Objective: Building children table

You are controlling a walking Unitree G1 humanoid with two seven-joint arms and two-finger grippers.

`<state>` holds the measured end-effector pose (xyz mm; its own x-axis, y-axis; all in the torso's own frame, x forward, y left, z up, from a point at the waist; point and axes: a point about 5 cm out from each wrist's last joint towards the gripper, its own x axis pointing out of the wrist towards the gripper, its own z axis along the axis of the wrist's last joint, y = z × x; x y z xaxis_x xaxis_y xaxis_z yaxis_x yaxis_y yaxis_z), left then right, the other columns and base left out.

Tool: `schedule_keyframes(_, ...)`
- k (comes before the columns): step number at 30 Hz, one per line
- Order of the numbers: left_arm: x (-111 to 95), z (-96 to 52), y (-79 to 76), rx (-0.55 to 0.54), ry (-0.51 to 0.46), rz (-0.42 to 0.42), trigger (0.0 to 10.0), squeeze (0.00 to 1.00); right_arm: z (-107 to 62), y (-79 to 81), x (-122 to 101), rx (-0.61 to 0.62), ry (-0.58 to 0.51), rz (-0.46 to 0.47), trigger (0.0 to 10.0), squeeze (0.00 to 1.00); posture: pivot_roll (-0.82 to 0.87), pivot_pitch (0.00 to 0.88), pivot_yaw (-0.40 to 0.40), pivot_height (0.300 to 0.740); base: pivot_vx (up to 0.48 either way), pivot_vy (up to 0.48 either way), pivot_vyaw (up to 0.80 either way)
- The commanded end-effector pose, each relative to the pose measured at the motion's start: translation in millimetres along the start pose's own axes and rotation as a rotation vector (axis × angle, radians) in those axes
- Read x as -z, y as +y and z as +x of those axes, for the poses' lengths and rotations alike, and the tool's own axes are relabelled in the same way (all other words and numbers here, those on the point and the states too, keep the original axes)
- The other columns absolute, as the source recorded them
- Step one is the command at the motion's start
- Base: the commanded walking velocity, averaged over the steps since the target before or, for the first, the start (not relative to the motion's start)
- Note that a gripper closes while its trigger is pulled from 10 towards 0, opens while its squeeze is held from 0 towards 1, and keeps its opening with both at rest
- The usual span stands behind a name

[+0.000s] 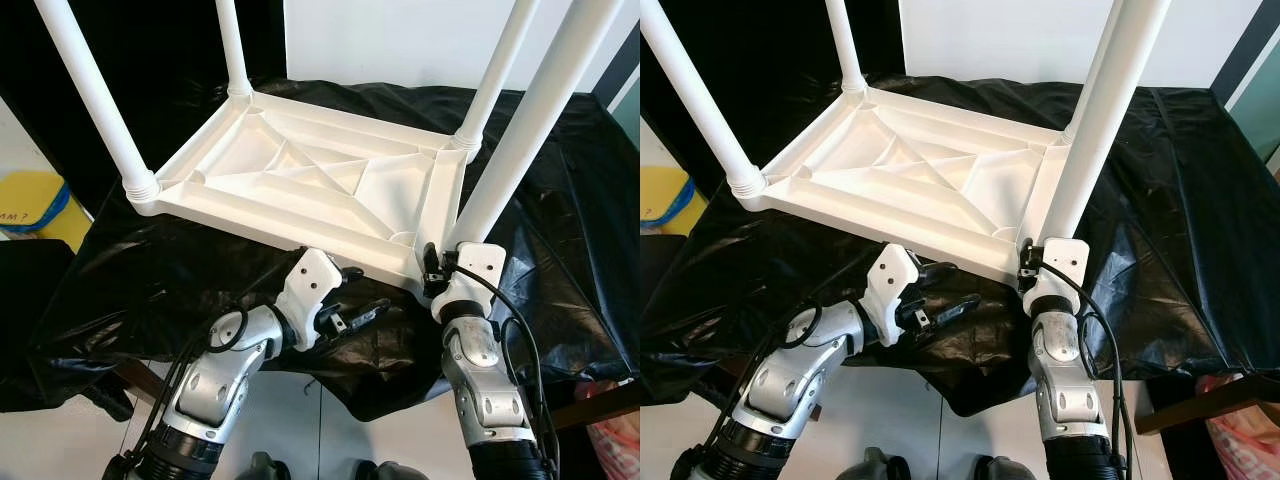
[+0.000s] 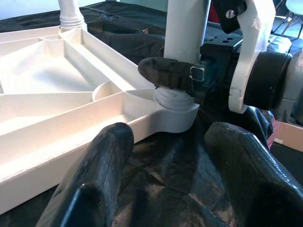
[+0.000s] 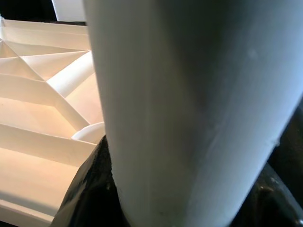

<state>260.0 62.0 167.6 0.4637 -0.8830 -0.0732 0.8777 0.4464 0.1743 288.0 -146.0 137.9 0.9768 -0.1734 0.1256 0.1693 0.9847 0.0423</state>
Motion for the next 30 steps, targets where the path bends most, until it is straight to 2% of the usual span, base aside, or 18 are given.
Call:
schedule_keyframes(1,-2,-1.1,-0.2,-0.051,-0.006,0.011,10.0,0.0,-4.3,-7.7,8,0.043,0.038,-0.025,10.0,0.0,-0.06,0.103,-0.036,0.74,0.0,0.0,0.0)
schedule_keyframes(2,-2,-1.2,-0.2,-0.05,-0.005,0.012,10.0,0.0,-4.2,-8.2,6,0.042,0.031,-0.026,10.0,0.71,-0.06,0.104,-0.034,0.74,0.0,0.0,0.0)
schedule_keyframes(3,-2,-1.2,-0.2,-0.05,-0.005,0.012,10.0,0.0,-4.2,-8.2,6,0.042,0.031,-0.026,10.0,0.71,-0.06,0.104,-0.034,0.74,0.0,0.0,0.0)
schedule_keyframes(4,-2,-1.1,-0.2,-0.049,-0.005,0.012,10.0,0.0,-4.0,-8.8,5,0.033,0.024,-0.024,10.0,1.0,-0.06,0.105,-0.035,0.74,0.0,0.0,0.0)
schedule_keyframes(7,-2,-1.1,-0.5,-0.048,-0.005,0.012,10.0,0.0,-4.6,-9.5,2,0.008,0.01,-0.01,10.0,1.0,-0.06,0.105,-0.033,0.74,0.0,0.0,0.0)
schedule_keyframes(8,-2,-1.4,-1.5,-0.046,-0.004,0.011,10.0,0.0,-6.3,-11.2,-3,-0.053,-0.021,0.01,10.0,1.0,-0.06,0.108,-0.034,0.74,0.0,0.0,0.0)
schedule_keyframes(12,-2,-1.4,-2.1,-0.043,-0.004,0.011,10.0,0.0,-7.2,-13.9,-6,-0.1,-0.038,0.024,10.0,1.0,-0.06,0.112,-0.035,0.74,0.0,0.0,0.0)
schedule_keyframes(15,-2,-1.3,-2.4,-0.041,-0.003,0.011,10.0,0.0,-8.1,-21.3,-11,-0.253,-0.041,0.042,10.0,1.0,-0.06,0.117,-0.037,0.74,0.0,0.0,0.0)
schedule_keyframes(16,-2,-1.4,-2.3,-0.042,-0.003,0.012,10.0,0.0,-7.6,-24.0,-12,-0.297,-0.037,0.04,10.0,0.5,-0.06,0.118,-0.037,0.74,0.0,0.0,0.0)
schedule_keyframes(17,-2,-1.4,-2.3,-0.042,-0.003,0.012,10.0,0.0,-7.6,-24.0,-12,-0.297,-0.037,0.04,10.0,0.5,-0.06,0.118,-0.037,0.74,0.0,0.0,0.0)
schedule_keyframes(18,-2,-1.4,-2.3,-0.042,-0.003,0.012,10.0,0.0,-6.9,-26.0,-12,-0.333,-0.033,0.034,10.0,0.0,-0.06,0.119,-0.038,0.74,0.0,0.0,0.0)
schedule_keyframes(22,-2,-1.6,-2.2,-0.043,-0.003,0.012,10.0,0.0,-5.0,-28.2,-12,-0.376,-0.025,0.026,10.0,0.0,-0.06,0.12,-0.037,0.74,0.0,0.0,0.0)
schedule_keyframes(25,-3,-2.6,-2.0,-0.045,-0.003,0.012,10.0,0.0,1.8,-29.8,-7,-0.56,0.019,-0.015,10.0,0.0,-0.05,0.121,-0.035,0.74,0.0,0.0,0.0)
schedule_keyframes(30,-4,-4.1,-0.7,-0.051,-0.001,0.013,10.0,0.0,11.9,-30.0,0,-0.652,0.059,-0.057,10.0,0.0,-0.05,0.123,-0.031,0.74,0.0,0.0,0.0)
